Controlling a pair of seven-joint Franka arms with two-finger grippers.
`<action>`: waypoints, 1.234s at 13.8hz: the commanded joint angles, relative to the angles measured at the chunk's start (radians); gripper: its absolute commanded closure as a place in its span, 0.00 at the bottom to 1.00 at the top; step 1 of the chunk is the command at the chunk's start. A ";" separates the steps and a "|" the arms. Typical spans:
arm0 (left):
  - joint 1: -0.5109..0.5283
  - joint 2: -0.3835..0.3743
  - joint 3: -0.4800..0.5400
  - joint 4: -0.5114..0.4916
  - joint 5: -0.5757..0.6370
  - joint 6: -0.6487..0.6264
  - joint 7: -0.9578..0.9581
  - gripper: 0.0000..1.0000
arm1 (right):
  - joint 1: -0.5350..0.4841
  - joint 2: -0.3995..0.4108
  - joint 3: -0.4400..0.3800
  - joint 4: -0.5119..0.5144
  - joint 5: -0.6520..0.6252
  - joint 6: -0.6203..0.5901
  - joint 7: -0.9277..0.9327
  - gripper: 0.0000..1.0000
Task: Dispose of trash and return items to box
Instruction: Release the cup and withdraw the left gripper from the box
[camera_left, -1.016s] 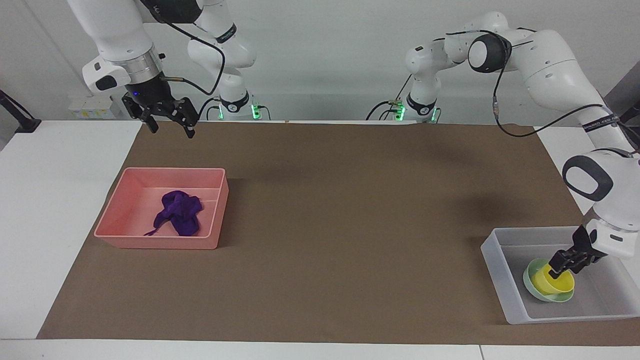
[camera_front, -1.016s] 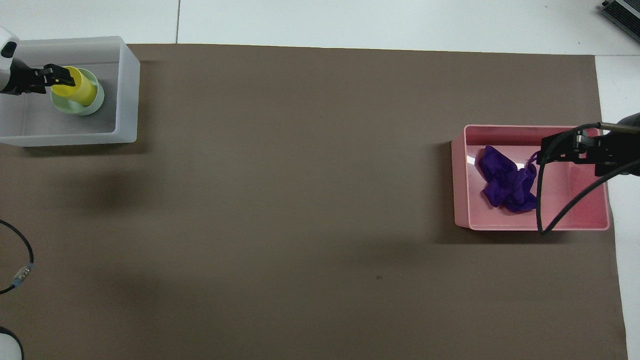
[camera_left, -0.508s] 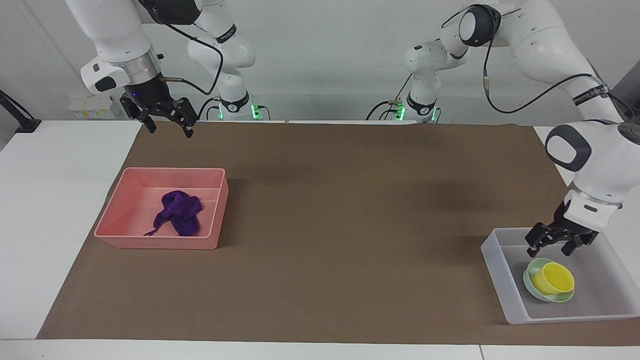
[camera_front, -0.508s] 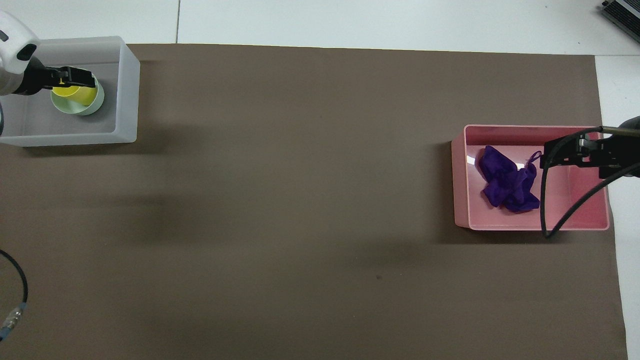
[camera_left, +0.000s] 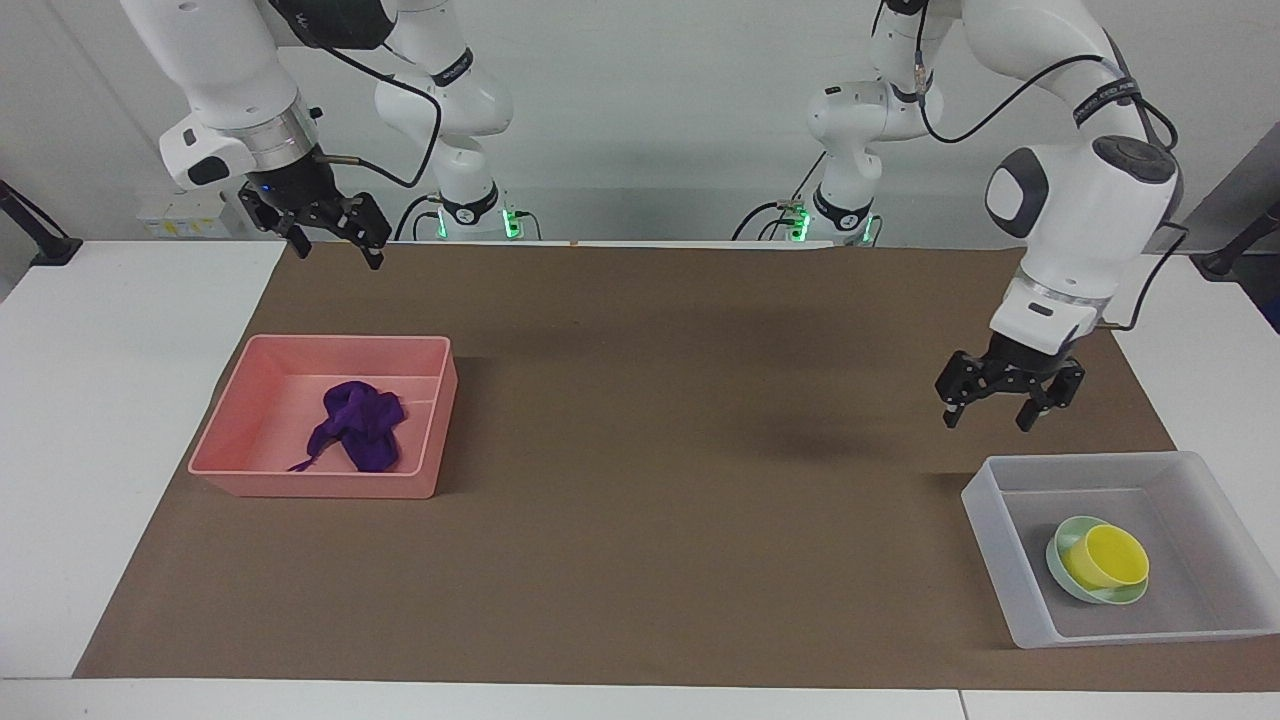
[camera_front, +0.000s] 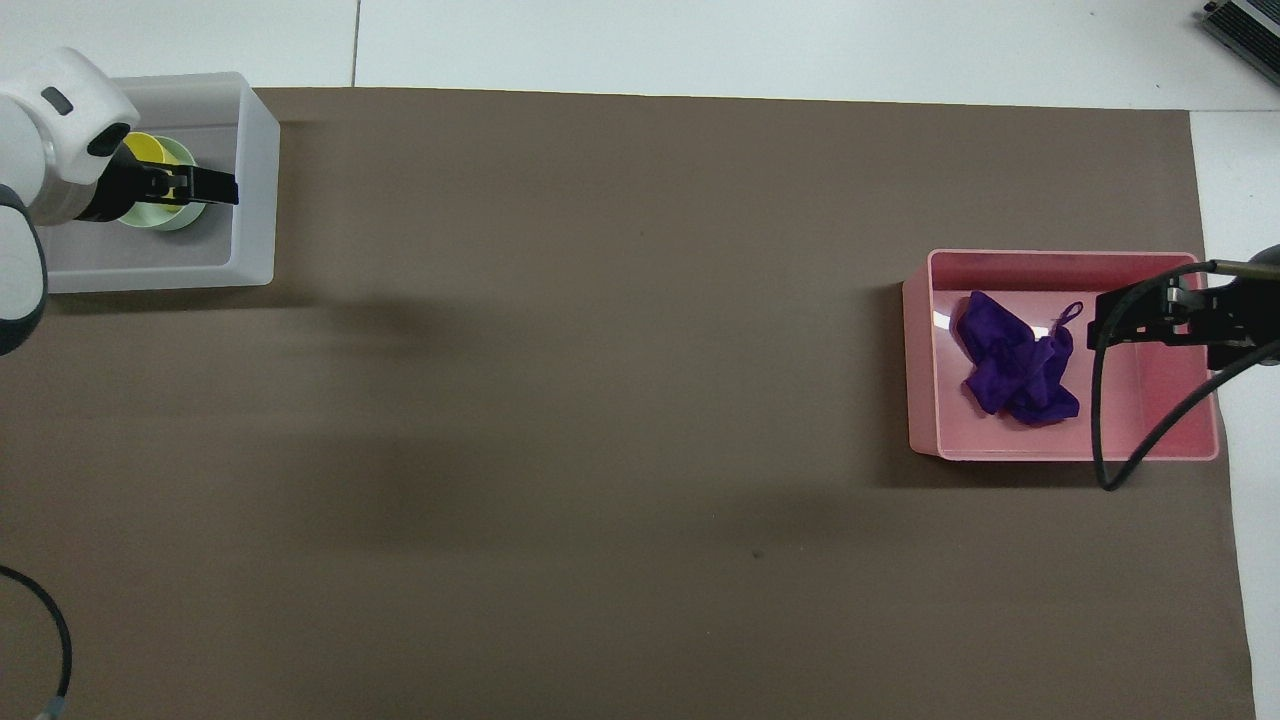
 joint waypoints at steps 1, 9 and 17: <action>-0.042 -0.116 0.015 -0.103 0.018 -0.005 -0.075 0.00 | 0.027 -0.024 -0.031 -0.034 0.001 0.052 -0.001 0.00; -0.030 -0.097 0.012 0.124 0.018 -0.253 -0.059 0.00 | 0.010 -0.024 -0.020 -0.032 -0.021 0.055 -0.020 0.00; -0.031 -0.044 0.021 0.338 0.058 -0.541 0.050 0.00 | 0.020 -0.032 -0.018 -0.049 -0.022 0.062 -0.021 0.00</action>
